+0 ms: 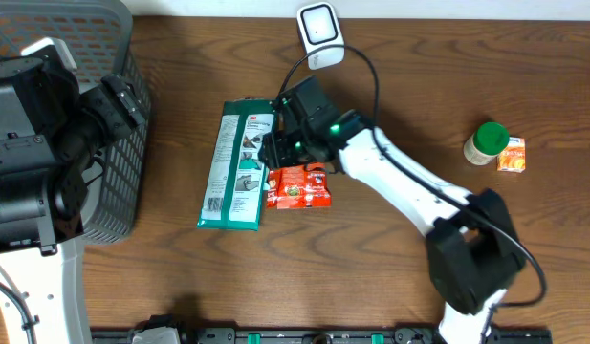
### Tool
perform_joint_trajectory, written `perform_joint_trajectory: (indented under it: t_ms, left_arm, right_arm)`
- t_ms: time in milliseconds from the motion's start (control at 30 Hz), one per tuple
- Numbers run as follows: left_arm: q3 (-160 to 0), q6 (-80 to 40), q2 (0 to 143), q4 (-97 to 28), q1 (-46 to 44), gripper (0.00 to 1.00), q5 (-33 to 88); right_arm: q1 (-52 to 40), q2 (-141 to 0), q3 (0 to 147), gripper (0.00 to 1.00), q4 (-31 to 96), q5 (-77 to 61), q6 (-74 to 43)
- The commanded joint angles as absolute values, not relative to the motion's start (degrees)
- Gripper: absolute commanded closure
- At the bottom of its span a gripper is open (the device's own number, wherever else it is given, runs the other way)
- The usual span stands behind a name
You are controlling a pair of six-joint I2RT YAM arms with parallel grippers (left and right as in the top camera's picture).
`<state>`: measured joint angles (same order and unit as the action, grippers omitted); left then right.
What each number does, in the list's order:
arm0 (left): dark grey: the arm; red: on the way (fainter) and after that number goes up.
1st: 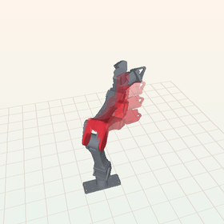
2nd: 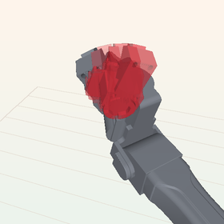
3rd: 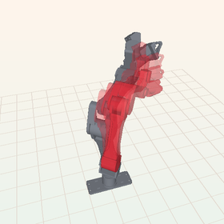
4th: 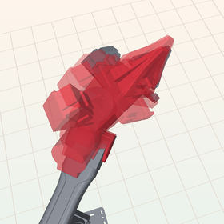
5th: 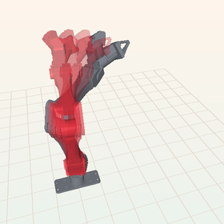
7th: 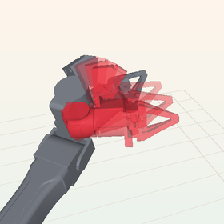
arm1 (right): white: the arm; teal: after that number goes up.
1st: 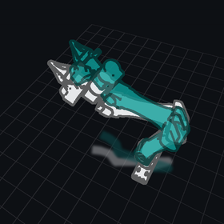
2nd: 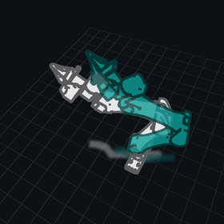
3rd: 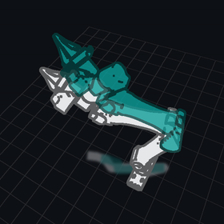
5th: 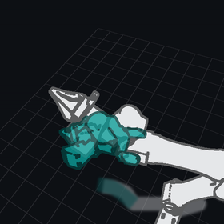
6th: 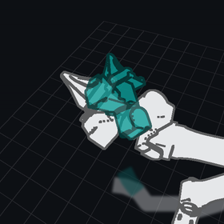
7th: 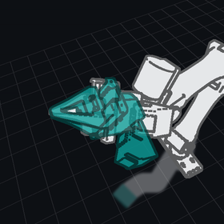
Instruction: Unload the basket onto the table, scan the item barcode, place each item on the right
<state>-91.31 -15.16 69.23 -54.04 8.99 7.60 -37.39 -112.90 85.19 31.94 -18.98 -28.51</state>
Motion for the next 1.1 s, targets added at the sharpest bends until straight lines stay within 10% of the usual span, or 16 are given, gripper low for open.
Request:
perform_joint_trajectory:
  t_ms: [0, 1067]
  left_arm:
    - [-91.31, -14.66, 69.23, -54.17, 9.21, 0.15, 7.94]
    - [-91.31, -14.66, 69.23, -54.17, 9.21, 0.14, 7.94]
  right_arm:
    - [-37.67, -116.14, 84.95, 0.42, 30.41, -20.03, -32.38]
    - [-40.53, -121.32, 84.40, 0.64, 26.50, -27.24, -37.47]
